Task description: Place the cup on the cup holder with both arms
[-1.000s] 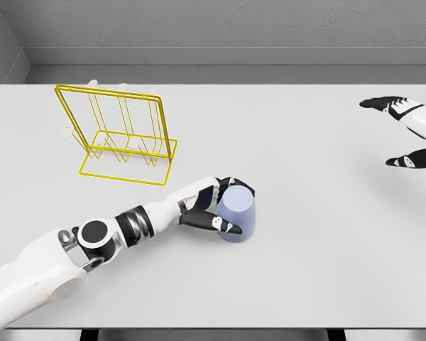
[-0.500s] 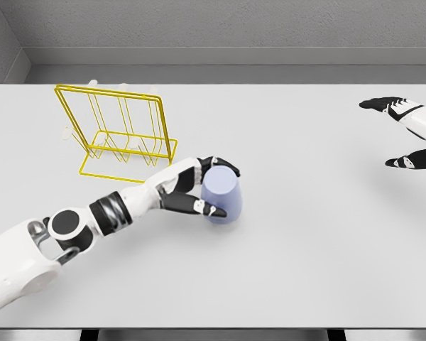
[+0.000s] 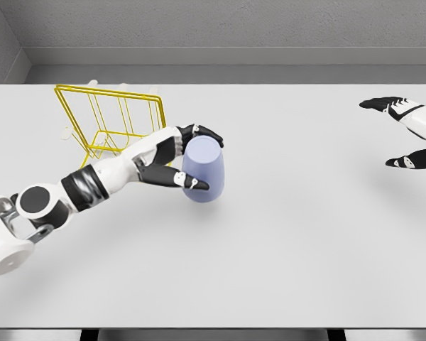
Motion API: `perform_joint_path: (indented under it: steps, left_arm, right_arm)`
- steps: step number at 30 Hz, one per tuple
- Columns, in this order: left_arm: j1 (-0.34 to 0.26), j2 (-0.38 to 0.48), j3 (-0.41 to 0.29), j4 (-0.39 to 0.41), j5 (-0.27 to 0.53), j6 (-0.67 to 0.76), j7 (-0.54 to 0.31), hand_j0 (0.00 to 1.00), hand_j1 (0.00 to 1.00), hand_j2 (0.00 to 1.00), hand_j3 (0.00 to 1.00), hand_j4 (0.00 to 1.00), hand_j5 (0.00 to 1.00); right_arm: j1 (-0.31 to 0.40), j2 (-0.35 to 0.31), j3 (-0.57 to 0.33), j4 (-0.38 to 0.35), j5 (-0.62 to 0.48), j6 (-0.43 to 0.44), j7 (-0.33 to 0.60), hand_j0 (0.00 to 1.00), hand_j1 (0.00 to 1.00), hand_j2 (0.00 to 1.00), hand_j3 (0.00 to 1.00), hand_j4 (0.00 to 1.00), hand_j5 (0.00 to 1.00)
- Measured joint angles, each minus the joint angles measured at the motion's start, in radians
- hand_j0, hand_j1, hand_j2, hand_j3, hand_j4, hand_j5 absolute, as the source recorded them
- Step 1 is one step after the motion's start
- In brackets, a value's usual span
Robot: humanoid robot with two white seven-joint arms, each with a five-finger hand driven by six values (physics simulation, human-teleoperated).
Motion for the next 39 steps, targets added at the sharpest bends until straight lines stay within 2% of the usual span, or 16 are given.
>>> perform_joint_path:
  steps: [17,39]
  left_arm:
    - [-0.045,0.082,0.028,-0.013,0.022,-0.044,0.001,0.63,0.63,0.63,0.63,0.63,0.63]
    - [-0.051,0.181,0.079,-0.012,0.051,-0.099,0.007,0.64,0.64,0.64,0.64,0.64,0.64]
  right_arm:
    - [0.0,0.001,0.0,0.0,0.0,0.0,0.0,1.0,1.0,1.0,1.0,1.0,1.0]
    - [0.0,0.001,0.0,0.0,0.0,0.0,0.0,1.0,1.0,1.0,1.0,1.0,1.0]
